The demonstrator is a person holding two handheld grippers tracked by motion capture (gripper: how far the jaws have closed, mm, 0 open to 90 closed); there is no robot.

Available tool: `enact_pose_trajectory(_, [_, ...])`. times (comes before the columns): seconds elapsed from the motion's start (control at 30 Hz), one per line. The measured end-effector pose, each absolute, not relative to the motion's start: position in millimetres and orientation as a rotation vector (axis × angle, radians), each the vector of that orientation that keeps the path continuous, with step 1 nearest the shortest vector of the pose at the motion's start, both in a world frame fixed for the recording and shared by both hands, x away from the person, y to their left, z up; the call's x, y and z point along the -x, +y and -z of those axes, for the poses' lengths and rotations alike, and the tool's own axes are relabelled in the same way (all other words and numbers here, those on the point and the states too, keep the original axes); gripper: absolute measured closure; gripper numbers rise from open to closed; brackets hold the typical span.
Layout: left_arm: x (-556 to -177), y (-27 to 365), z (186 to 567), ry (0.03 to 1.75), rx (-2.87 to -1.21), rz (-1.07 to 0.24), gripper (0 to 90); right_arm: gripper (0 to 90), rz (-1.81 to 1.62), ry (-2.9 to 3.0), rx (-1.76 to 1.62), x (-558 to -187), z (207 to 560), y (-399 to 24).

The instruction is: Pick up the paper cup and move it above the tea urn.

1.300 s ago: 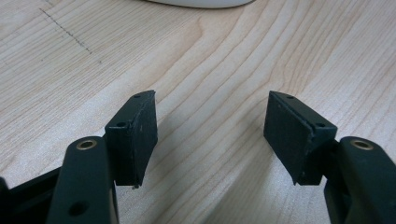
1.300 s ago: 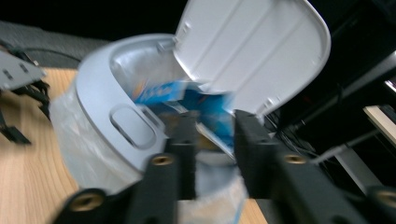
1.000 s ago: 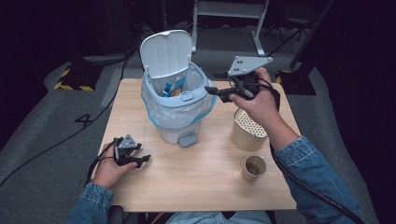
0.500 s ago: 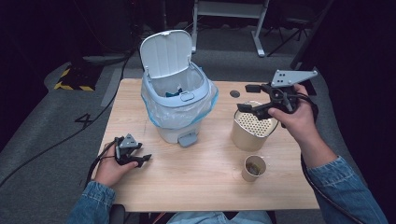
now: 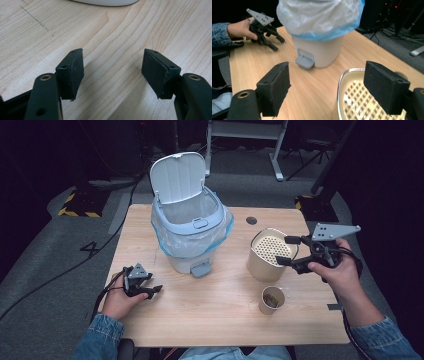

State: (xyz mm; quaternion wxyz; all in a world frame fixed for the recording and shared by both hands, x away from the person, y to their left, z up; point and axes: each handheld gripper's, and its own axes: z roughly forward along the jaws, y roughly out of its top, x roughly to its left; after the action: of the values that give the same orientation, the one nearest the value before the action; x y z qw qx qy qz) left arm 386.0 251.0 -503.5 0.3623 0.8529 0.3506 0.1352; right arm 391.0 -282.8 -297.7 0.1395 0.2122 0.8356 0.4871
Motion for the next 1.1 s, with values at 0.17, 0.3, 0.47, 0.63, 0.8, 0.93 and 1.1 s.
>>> enact_pose_trajectory(0.17, [-385.5,250.6,503.7,0.906,-2.194,-0.347,34.7,20.9,-1.368,2.424,-0.648,-377.3,321.0,-299.2])
enact_pose_trajectory(0.3, [-385.6,250.8,503.7,0.905,-2.195,-0.346,34.7,20.3,-1.328,2.441,-0.694,-367.3,341.9,-312.2])
enact_pose_trajectory(0.47, [-385.9,251.0,503.5,0.902,-2.197,-0.348,34.7,21.3,-1.32,2.454,-0.73,-357.4,365.2,-329.4])
enact_pose_trajectory(0.63, [-385.9,251.0,503.5,0.902,-2.197,-0.348,34.7,21.3,-1.341,2.47,-0.78,-351.3,388.4,-339.5])
enact_pose_trajectory(0.8, [-385.9,250.9,503.6,0.903,-2.197,-0.349,34.7,21.3,-1.364,2.495,-0.814,-346.3,413.1,-342.4])
enact_pose_trajectory(0.93, [-385.2,250.6,503.7,0.907,-2.194,-0.347,34.7,22.6,-1.373,2.517,-0.799,-344.3,432.7,-338.7])
enact_pose_trajectory(1.1, [-384.7,250.8,503.7,0.908,-2.195,-0.349,34.6,20.8,-1.4,2.553,-0.687,-340.3,451.7,-330.9])
